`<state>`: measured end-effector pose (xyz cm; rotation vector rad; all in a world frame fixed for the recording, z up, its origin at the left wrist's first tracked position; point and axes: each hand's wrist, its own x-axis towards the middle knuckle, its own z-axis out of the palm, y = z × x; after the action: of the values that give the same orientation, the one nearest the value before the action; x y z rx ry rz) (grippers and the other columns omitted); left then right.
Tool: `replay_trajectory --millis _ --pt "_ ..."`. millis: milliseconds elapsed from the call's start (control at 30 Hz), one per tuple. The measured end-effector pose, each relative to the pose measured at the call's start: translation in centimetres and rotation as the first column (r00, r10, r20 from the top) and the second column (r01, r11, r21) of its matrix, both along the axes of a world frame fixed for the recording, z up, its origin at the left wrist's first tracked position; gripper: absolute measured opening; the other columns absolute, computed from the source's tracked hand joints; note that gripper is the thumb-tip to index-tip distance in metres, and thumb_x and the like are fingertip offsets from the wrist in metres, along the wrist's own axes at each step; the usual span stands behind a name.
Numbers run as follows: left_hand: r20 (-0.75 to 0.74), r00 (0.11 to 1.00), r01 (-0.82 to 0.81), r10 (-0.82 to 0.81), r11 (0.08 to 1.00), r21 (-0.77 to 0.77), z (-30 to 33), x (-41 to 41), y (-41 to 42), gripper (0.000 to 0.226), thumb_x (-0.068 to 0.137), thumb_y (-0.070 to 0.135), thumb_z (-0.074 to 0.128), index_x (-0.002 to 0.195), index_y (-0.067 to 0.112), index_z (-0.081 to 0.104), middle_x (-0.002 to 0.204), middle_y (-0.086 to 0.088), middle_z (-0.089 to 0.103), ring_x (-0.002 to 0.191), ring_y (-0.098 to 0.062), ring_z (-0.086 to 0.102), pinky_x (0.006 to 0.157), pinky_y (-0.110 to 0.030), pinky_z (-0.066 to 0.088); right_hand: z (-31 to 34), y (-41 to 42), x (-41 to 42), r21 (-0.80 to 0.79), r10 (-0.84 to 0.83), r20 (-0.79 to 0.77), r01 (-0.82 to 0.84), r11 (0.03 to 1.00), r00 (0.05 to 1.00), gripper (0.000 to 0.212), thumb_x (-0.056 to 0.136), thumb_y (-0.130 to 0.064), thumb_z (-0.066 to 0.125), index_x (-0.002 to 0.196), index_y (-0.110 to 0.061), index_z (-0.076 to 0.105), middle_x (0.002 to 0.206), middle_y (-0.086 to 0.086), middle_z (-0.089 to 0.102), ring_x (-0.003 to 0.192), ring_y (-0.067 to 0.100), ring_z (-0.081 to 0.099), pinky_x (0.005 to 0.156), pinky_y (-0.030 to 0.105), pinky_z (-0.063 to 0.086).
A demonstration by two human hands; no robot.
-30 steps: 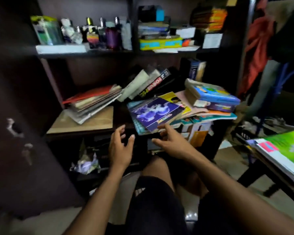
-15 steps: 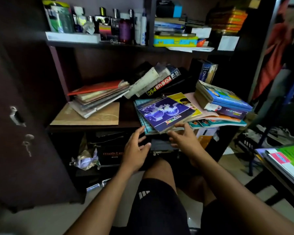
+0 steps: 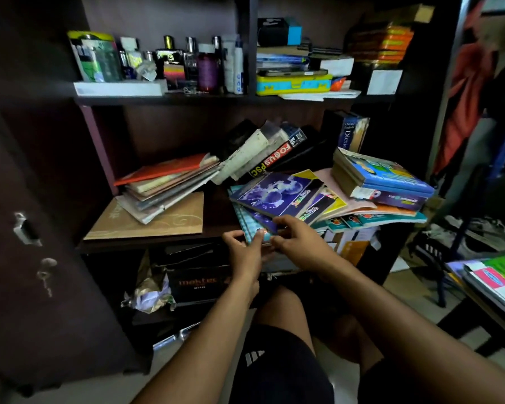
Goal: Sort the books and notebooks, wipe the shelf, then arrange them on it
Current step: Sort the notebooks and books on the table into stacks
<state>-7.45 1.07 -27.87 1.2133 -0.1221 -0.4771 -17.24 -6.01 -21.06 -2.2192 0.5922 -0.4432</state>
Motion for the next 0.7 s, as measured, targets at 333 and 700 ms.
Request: replay_trajectory --millis 333,700 --pt "0.401 0.914 -0.092 -0.06 0.932 0.35 0.1 0.1 1.5 0.039 0.095 0.035 0.066 0.128 0.03 0.045 0.113 -0.01 0.067 0.091 -0.026 0.067 0.068 -0.034 0.05 0.3 -1.3 -3.3 -0.253 -0.156 0.233 0.214 0.943 0.96 0.022 0.093 -0.02 0.066 0.114 -0.021 0.063 0.112 -0.004 0.059 0.102 0.007 0.055 0.089 0.028 0.05" --pt "0.597 0.754 -0.26 -0.272 0.712 0.653 0.3 -4.7 0.3 0.09 0.084 0.068 0.063 0.158 0.048 0.015 0.156 -0.018 0.017 0.138 -0.039 0.031 0.108 -0.047 0.034 4.4 -8.8 -1.2 -0.381 -0.33 -0.194 0.239 0.893 0.924 0.07 0.103 -0.054 0.045 0.152 -0.008 0.03 0.156 0.02 0.035 0.142 0.036 0.033 0.115 0.045 0.031"
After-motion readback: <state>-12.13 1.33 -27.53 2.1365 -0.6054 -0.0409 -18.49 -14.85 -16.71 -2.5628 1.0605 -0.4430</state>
